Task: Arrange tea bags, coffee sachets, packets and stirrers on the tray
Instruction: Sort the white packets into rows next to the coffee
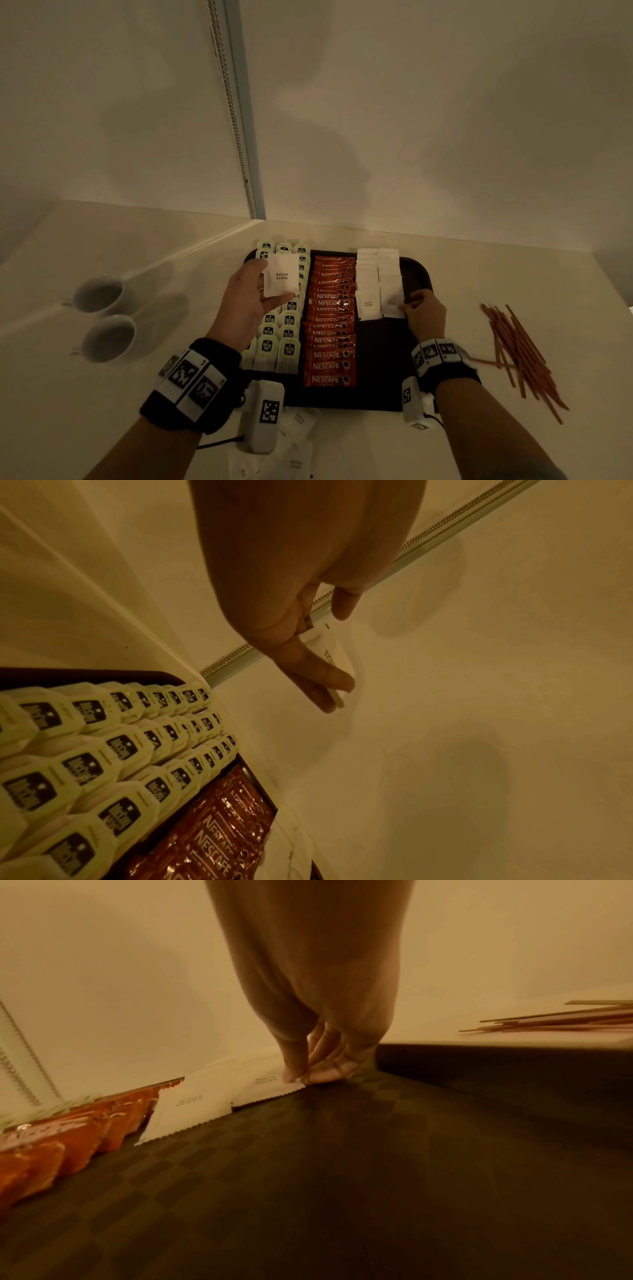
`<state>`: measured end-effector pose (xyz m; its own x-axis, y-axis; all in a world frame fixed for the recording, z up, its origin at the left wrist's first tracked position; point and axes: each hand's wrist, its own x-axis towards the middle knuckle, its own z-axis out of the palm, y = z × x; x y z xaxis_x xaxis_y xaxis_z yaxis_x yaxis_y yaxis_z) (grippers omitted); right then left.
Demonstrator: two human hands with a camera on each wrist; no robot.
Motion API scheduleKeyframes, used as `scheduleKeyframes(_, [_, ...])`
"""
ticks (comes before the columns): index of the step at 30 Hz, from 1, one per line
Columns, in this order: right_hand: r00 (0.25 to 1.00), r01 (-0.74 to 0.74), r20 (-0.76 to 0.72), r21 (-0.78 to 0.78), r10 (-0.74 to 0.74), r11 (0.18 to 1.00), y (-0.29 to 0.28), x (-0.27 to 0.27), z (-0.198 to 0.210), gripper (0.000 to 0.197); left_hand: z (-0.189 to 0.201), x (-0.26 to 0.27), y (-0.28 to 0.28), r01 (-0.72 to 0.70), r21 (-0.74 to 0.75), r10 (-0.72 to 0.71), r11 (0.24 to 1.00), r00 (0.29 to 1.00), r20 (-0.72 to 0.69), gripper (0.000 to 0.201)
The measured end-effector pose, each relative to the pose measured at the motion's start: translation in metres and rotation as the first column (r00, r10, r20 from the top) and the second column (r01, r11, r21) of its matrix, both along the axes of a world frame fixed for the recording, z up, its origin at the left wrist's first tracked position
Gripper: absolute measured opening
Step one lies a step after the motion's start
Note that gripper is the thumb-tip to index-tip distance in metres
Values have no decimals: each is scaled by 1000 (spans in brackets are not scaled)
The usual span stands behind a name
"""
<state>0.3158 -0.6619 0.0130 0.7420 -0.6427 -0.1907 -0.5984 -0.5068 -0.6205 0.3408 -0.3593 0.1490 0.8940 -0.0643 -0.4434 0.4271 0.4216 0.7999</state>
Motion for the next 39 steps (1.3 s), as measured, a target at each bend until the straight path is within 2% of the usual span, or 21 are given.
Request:
scheduleKeyframes(3, [987,-66,144,4,65,998,21,7,31,29,-1,0,0,39,42,-41,998,998,46,11])
scheduleKeyframes(5, [938,-226,288,98,190,969,48,13,65,22,-2,-1,0,119,158,-139,980,984,116,11])
scheduleKeyframes(6, [888,-352,365,151,279,924,64,15,83,18,-2,-2,0,158,245,-199,957,967,156,13])
scheduleKeyframes(8, [764,-594,446,206,466,778,95,17,115,16,0,-4,-1,188,435,-310,881,923,229,17])
scheduleKeyframes(9, [712,-669,458,209,533,713,108,18,125,16,2,-6,-2,184,499,-352,846,898,264,18])
scheduleKeyframes(11, [650,-734,492,208,580,646,127,19,136,13,6,-8,-4,152,551,-380,821,865,328,22])
scheduleKeyframes(13, [652,-729,546,260,526,633,133,17,137,10,9,-7,-3,88,544,-335,835,865,374,23])
scheduleKeyframes(15, [717,-675,564,417,409,609,134,12,134,13,13,-5,-2,28,480,-248,877,881,402,20])
scheduleKeyframes(18, [812,-577,530,664,246,475,139,0,126,18,19,-4,-1,-10,411,-180,911,889,420,18])
scheduleKeyframes(20, [839,-541,508,737,196,406,143,-6,122,21,20,-5,-2,-20,406,-171,914,887,429,17])
scheduleKeyframes(22, [845,-531,501,743,188,408,146,-11,122,25,19,-5,-3,-35,422,-170,906,882,439,17])
scheduleKeyframes(26, [839,-519,521,677,159,522,145,-15,127,23,16,-7,-5,-39,435,-172,899,885,434,15])
scheduleKeyframes(31, [841,-508,522,675,141,535,143,-20,129,15,13,-7,-8,-25,488,-207,872,886,415,10])
scheduleKeyframes(35, [848,-505,493,644,193,575,134,-26,124,8,15,-10,-10,7,548,-272,837,874,403,16])
scheduleKeyframes(37, [875,-447,467,675,129,587,120,-29,117,10,16,-13,-3,41,604,-332,796,864,379,21])
scheduleKeyframes(39, [907,-338,419,673,38,657,99,-29,104,11,16,-18,12,78,640,-377,765,859,346,18])
